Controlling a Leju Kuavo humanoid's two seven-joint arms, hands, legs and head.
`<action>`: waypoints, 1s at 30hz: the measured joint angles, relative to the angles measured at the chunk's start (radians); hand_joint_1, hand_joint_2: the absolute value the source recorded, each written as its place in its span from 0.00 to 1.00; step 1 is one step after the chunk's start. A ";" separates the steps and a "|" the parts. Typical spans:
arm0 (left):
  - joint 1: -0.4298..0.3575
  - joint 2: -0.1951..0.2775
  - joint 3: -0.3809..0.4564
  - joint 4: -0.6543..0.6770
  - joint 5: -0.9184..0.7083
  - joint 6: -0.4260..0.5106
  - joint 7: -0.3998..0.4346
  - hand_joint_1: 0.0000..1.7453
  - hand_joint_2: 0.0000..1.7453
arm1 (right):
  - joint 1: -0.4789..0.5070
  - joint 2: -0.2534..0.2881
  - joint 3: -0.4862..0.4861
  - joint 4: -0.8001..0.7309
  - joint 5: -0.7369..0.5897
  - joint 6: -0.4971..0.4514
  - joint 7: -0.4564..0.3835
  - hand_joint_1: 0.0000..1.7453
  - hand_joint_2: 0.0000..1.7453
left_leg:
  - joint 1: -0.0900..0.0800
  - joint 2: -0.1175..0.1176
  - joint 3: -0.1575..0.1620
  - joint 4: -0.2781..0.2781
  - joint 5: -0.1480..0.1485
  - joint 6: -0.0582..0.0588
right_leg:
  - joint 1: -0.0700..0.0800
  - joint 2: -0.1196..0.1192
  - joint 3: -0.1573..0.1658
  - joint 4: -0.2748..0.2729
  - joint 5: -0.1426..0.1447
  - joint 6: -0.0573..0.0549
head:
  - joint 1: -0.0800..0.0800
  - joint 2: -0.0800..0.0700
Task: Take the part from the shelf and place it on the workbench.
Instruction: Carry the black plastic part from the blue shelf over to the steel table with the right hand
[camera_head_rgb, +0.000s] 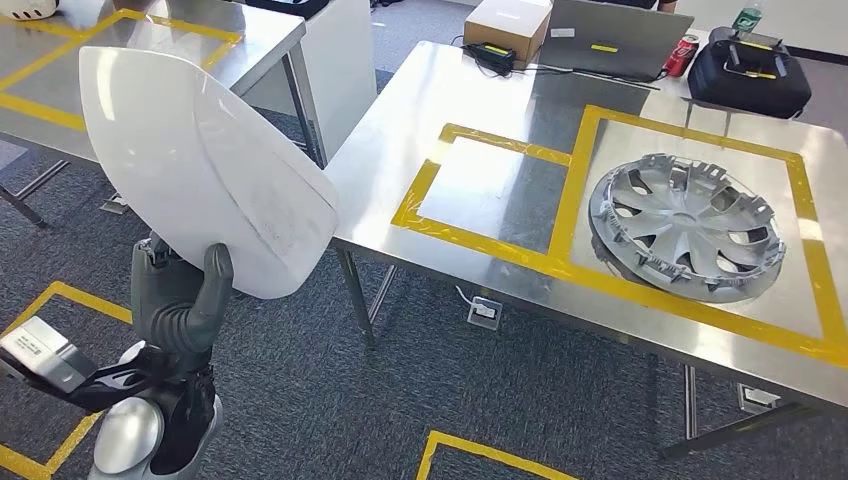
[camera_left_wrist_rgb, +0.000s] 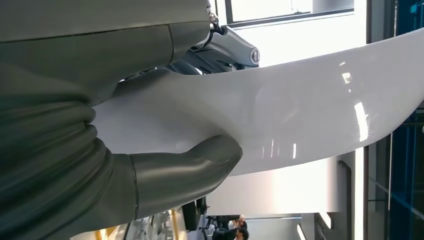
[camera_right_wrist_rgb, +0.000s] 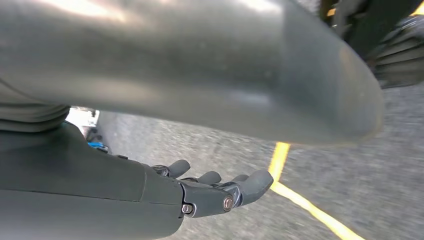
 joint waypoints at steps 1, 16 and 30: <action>0.000 0.000 0.000 0.001 0.000 0.000 0.000 1.00 1.00 | 0.002 0.000 0.000 0.000 0.000 0.000 0.000 0.00 0.00 | -0.001 -0.001 0.038 -0.009 -0.026 -0.001 | -0.001 0.000 -0.017 -0.061 0.074 -0.002 | 0.001 0.000; 0.008 0.010 0.000 0.000 -0.008 0.052 -0.042 1.00 1.00 | -0.009 -0.001 -0.015 -0.001 -0.017 0.004 -0.011 0.00 0.00 | 0.012 0.010 -0.145 0.246 -0.167 -0.058 | 0.002 -0.003 0.090 -0.182 0.273 -0.038 | -0.003 0.000; 0.035 0.021 0.006 -0.005 -0.002 0.074 -0.063 1.00 1.00 | -0.001 -0.016 -0.022 0.000 -0.018 0.012 -0.024 0.00 0.00 | 0.015 0.013 -0.159 0.105 0.038 -0.024 | 0.008 0.004 0.127 -0.196 0.244 -0.048 | -0.003 0.000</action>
